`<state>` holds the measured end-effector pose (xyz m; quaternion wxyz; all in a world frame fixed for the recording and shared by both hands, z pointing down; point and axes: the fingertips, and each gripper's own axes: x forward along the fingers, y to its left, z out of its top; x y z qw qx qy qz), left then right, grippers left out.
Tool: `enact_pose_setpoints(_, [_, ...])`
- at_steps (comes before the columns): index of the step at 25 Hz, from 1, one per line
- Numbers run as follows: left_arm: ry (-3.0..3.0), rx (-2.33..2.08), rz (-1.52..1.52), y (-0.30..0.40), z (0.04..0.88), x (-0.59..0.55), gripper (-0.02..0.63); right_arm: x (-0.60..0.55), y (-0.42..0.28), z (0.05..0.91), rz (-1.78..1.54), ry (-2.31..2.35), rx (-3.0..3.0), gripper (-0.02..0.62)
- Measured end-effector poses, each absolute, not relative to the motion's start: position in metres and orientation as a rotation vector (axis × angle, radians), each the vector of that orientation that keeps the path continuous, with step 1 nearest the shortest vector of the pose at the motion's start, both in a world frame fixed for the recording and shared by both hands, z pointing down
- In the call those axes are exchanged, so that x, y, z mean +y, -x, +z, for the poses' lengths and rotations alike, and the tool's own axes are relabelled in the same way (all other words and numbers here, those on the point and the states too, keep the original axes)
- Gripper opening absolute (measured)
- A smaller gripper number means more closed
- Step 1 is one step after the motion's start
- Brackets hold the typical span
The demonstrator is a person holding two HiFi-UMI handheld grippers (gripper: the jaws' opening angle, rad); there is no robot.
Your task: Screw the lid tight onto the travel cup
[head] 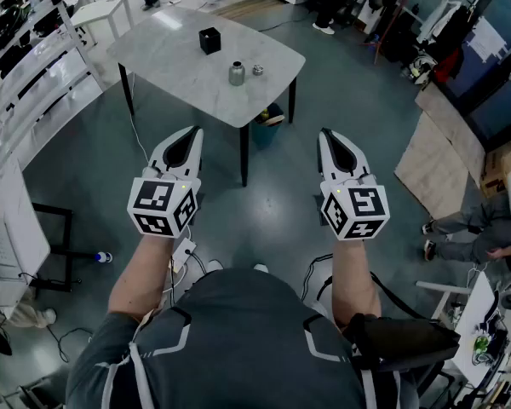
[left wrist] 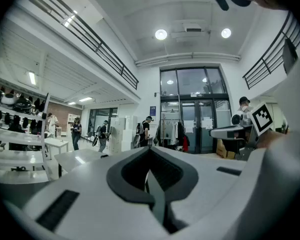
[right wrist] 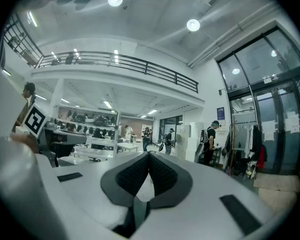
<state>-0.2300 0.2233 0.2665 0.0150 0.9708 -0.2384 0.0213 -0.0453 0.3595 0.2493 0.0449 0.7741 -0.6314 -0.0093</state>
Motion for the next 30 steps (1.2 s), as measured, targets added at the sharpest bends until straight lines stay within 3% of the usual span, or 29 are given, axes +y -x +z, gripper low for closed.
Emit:
enact_pose_setpoints(24, [-3.037,-0.720,0.060,0.271,0.281,0.177,0.009,0.312,0.090,0.266,0.011,-2.392,-1.915,0.028])
enact_pose_setpoints(30, [-3.014,-0.699,0.058,0.252,0.290,0.160,0.009,0.282,0.080,0.270,0.000,-2.335,-1.948,0.028])
